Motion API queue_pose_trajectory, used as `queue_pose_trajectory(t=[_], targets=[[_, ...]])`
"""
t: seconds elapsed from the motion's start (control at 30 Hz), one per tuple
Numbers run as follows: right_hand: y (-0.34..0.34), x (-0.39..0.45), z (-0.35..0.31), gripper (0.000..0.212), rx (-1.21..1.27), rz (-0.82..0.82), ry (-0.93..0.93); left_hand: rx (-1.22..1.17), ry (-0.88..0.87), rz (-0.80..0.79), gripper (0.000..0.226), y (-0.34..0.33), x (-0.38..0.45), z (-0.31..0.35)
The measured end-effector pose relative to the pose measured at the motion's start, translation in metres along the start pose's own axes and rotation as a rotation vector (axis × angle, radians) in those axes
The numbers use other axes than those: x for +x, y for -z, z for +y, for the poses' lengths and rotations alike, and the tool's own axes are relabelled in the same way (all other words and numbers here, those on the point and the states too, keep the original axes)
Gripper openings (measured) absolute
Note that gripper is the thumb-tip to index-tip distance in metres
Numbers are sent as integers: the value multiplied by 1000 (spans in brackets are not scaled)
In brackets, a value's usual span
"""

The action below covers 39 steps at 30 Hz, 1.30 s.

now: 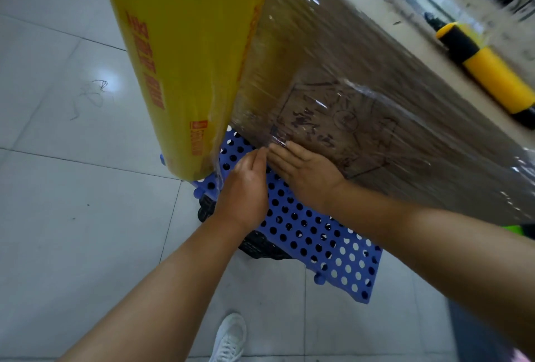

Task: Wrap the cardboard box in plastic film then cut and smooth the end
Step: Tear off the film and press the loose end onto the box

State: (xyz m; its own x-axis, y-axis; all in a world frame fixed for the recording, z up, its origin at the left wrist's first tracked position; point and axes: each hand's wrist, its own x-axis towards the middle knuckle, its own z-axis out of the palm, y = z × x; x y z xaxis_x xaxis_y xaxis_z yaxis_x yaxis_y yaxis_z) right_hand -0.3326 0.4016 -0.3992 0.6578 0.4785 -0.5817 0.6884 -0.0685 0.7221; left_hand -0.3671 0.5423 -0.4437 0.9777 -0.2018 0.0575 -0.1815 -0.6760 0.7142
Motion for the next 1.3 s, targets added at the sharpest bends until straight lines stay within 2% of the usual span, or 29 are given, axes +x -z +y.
queue_pose_trajectory(t=[0.17,0.27,0.43,0.6,0.77,0.93,1.1,1.2,1.3], targets=[[3,-58,25,66,70,-34,-209,24,40,-55,71,13,-2,8],[4,-63,48,62,159,-25,-221,81,37,-109,74,18,-5,13],[9,-77,43,60,229,146,-275,146,69,-192,75,29,-13,17],[6,-119,50,63,157,94,-368,172,52,-225,78,39,-18,31],[7,-91,71,65,91,185,-426,203,26,-251,75,43,-24,36],[26,-56,74,64,206,320,-483,164,31,-261,69,43,-31,34],[15,-86,36,64,263,243,-340,135,45,-284,69,43,-38,28],[-9,-100,29,63,237,245,-476,119,59,-282,68,42,-39,26],[-9,-89,39,63,217,261,-520,117,46,-277,67,40,-38,27]])
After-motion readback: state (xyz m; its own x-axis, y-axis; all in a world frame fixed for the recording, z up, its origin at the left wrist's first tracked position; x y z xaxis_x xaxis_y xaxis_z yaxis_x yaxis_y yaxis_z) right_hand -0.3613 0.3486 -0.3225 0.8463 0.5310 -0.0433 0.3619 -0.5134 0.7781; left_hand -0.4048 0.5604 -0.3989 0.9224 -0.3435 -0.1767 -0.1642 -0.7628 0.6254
